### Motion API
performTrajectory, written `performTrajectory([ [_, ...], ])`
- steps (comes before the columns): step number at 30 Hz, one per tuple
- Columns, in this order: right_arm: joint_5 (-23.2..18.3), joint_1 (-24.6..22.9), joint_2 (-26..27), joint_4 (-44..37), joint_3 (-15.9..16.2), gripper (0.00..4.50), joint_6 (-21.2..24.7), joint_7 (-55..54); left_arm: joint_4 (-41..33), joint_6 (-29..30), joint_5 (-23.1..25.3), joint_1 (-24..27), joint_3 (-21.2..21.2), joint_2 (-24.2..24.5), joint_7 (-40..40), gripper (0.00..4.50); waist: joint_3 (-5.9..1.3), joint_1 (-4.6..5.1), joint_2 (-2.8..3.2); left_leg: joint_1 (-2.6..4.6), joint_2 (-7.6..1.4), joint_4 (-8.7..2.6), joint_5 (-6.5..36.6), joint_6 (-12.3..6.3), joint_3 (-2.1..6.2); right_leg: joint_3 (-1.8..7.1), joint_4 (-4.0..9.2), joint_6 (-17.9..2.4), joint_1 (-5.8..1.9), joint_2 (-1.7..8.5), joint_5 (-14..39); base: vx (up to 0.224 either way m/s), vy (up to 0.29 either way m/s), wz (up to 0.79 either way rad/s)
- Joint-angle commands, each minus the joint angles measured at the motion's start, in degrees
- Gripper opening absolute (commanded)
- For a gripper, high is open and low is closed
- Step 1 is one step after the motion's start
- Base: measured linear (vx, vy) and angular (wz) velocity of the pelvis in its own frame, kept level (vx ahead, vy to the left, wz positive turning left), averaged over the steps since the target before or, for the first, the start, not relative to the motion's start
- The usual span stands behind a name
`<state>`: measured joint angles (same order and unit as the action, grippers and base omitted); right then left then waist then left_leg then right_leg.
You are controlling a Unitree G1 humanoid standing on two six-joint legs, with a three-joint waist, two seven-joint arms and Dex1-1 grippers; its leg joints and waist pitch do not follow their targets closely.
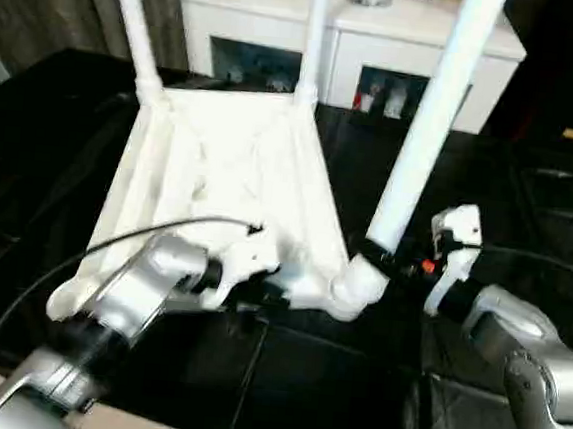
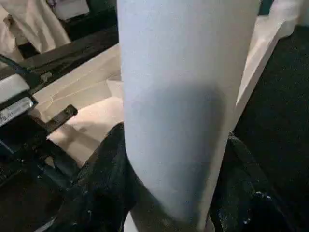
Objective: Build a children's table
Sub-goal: Insert table leg to table base
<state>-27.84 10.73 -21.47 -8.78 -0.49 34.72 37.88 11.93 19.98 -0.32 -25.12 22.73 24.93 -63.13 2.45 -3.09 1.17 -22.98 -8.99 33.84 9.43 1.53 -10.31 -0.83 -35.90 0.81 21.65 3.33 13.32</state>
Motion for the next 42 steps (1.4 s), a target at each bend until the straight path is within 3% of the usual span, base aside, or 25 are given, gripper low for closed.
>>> performTrajectory([
  [1, -1.4, 0.1, -1.2, -1.0, 1.0, 1.86, 1.9, 1.1, -1.1, 2.6, 0.0, 2.0, 0.1, 1.0, 0.3, 0.0, -2.89, -0.45, -0.56, 1.77, -4.27, -4.59, 14.4, -0.53, 1.8, 2.04, 4.53, -13.4, -1.6, 5.12, 6.4, 0.0, 0.0, 0.0],
  [4, -1.3, 0.5, -1.6, -0.6, 1.5, 1.86, 3.2, 1.4, -3.8, 3.9, -0.3, 3.1, 0.0, 1.8, 0.4, 0.0, -2.75, -0.27, -0.85, 1.75, -4.22, -4.53, 13.9, -0.88, 1.66, 2.03, 4.73, -12.7, -1.28, 4.88, 7.3, 0.0, 0.0, 0.0],
  [8, -0.9, 1.6, -0.8, 1.5, 1.4, 1.86, 3.3, 1.4, -6.3, 4.7, -0.6, 3.4, 0.3, 2.7, -0.4, 0.0, -2.89, -0.28, -0.65, 1.83, -4.16, -4.46, 12.9, -0.8, 1.62, 2.02, 4.57, -12.8, -1.19, 4.8, 6.0, 0.0, 0.0, 0.0],
  [15, 0.1, 3.1, 0.3, 5.6, 2.8, 1.86, 2.7, 1.1, -8.6, 6.3, -0.9, 3.3, 0.3, 3.2, -0.4, 0.0, -3.13, -0.39, -0.81, 1.74, -3.98, -3.99, 9.9, -1.69, 1.43, 1.94, 4.08, -13.9, -1.5, 4.73, 0.6, 0.0, 0.0, 0.0],
  [23, 0.6, 3.2, 0.3, 6.9, 4.3, 1.86, 3.2, 2.5, -8.8, 7.0, -0.9, 3.0, 0.3, 2.9, 0.5, 0.0, -3.09, -0.42, -1.01, 1.84, -4.02, -3.99, 10.3, -1.67, 1.42, 1.88, 4.01, -14.1, -1.55, 4.7, 1.2, 0.0, 0.0, 0.0],
  [28, 2.1, 3.2, 1.6, 9.3, 3.3, 1.86, -0.1, 0.0, -8.1, 6.8, -1.1, 2.7, -0.2, 2.2, 1.4, 0.0, -3.02, -0.35, -1.14, 1.85, -4.0, -4.06, 11.3, -1.12, 1.41, 1.9, 4.14, -14.1, -1.49, 4.7, 2.5, 0.0, 0.0, 0.0],
  [34, 0.8, -2.1, 5.5, 10.1, -0.6, 1.86, -5.9, -1.7, -6.4, 7.5, -2.2, 1.9, -2.0, -0.2, 3.9, 0.0, -2.96, -0.43, -1.22, 1.87, -4.08, -4.26, 13.3, -0.37, 1.49, 1.98, 4.39, -13.4, -1.33, 4.8, 4.8, 0.0, 0.0, 0.0],
  [37, 2.3, -4.5, 5.6, 10.2, 0.2, 1.86, -10.4, -1.5, -5.7, 7.3, -2.2, 1.4, -2.6, -0.9, 5.1, 0.0, -2.86, -0.52, -1.18, 1.96, -4.08, -4.27, 14.1, -0.31, 1.43, 2.0, 4.58, -13.0, -1.18, 4.78, 6.0, 0.0, 0.0, 0.0],
  [42, 3.3, -6.8, 8.3, 11.4, -1.6, 1.86, -17.7, -2.7, -5.0, 7.1, -2.3, 0.8, -3.0, -1.5, 5.9, 0.0, -2.77, -0.5, -1.2, 1.88, -4.07, -4.59, 16.1, 0.2, 1.63, 2.02, 4.87, -12.0, -1.03, 4.81, 9.7, 0.0, 0.0, 0.0],
])
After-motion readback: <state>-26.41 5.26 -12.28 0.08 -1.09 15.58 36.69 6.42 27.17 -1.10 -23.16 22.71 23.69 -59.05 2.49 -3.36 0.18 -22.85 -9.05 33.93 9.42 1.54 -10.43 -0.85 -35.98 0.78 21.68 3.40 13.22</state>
